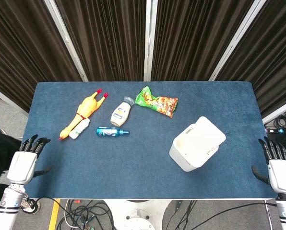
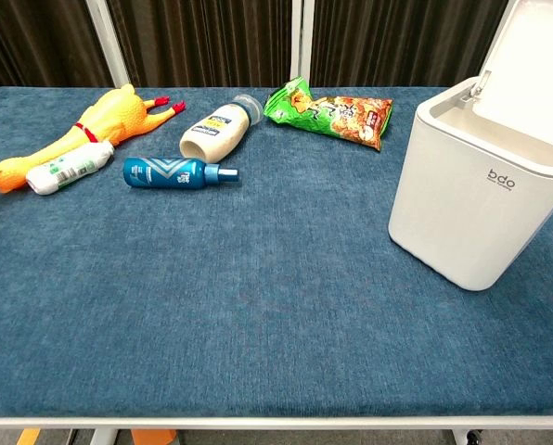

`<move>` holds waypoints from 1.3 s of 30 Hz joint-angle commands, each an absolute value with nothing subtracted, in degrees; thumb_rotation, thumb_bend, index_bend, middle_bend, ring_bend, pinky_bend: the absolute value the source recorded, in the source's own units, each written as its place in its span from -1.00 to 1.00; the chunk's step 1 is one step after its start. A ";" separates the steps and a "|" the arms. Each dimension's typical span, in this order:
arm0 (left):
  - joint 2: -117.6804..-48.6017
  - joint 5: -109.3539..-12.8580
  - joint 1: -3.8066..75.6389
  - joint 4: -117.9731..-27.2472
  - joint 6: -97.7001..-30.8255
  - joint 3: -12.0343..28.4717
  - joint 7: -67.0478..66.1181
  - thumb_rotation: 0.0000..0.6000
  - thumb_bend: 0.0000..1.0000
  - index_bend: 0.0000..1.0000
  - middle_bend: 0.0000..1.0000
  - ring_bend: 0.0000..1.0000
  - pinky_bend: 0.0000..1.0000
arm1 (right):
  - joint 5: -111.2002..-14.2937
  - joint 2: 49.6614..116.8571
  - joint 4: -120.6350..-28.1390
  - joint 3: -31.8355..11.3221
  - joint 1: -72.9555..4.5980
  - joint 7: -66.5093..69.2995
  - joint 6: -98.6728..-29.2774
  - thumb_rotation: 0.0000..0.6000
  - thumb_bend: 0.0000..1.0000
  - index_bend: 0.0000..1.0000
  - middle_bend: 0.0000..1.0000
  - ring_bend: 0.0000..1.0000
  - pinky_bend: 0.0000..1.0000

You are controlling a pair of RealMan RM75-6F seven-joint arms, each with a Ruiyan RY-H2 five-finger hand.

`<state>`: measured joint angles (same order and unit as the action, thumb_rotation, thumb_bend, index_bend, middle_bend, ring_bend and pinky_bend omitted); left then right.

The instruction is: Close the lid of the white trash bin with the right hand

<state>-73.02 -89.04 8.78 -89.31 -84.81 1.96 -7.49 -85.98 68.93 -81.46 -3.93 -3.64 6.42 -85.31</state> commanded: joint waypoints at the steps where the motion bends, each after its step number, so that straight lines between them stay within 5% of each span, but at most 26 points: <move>1: -72.79 -88.99 8.83 -89.46 -84.70 1.95 -7.57 1.00 -1.00 -0.62 -0.61 -0.85 -0.64 | -86.02 68.96 -81.55 -3.87 -3.68 6.40 -85.22 1.00 -0.56 -1.00 -1.00 -1.00 -1.00; 11: -72.69 -88.48 8.87 -89.78 -83.98 1.73 -7.54 1.00 -1.00 -0.63 -0.61 -0.85 -0.64 | -86.68 68.60 -81.98 -3.50 -3.97 6.89 -84.86 1.00 -0.51 -1.00 -1.00 -1.00 -1.00; 13: -72.83 -88.63 8.87 -89.53 -84.02 1.66 -7.62 1.00 -1.00 -0.62 -0.61 -0.85 -0.64 | -87.12 68.34 -81.88 -3.25 -4.01 7.34 -84.82 1.00 -0.19 -1.00 -1.00 -1.00 -1.00; 16: -73.10 -88.55 8.79 -89.15 -84.00 1.57 -7.48 1.00 -1.00 -0.62 -0.61 -0.85 -0.64 | -87.13 68.15 -81.31 -3.05 -4.24 8.33 -84.12 1.00 0.76 -1.00 -1.00 -1.00 -1.00; 18: -73.14 -88.40 8.75 -89.03 -83.84 1.46 -7.48 1.00 -1.00 -0.62 -0.61 -0.85 -0.64 | -87.28 68.19 -81.12 -3.02 -4.59 9.65 -83.59 1.00 0.99 -1.00 -1.00 -1.00 -1.00; 39: -73.35 -87.93 8.99 -88.47 -82.70 1.15 -7.32 1.00 -1.00 -0.62 -0.61 -0.85 -0.64 | -97.03 71.04 -77.14 -3.22 -13.01 29.50 -83.87 1.00 1.00 -1.00 -1.00 -1.00 -1.00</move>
<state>-73.35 -87.93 8.99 -88.47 -82.69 1.15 -7.32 -96.79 71.17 -76.91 -3.40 -12.83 29.69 -84.08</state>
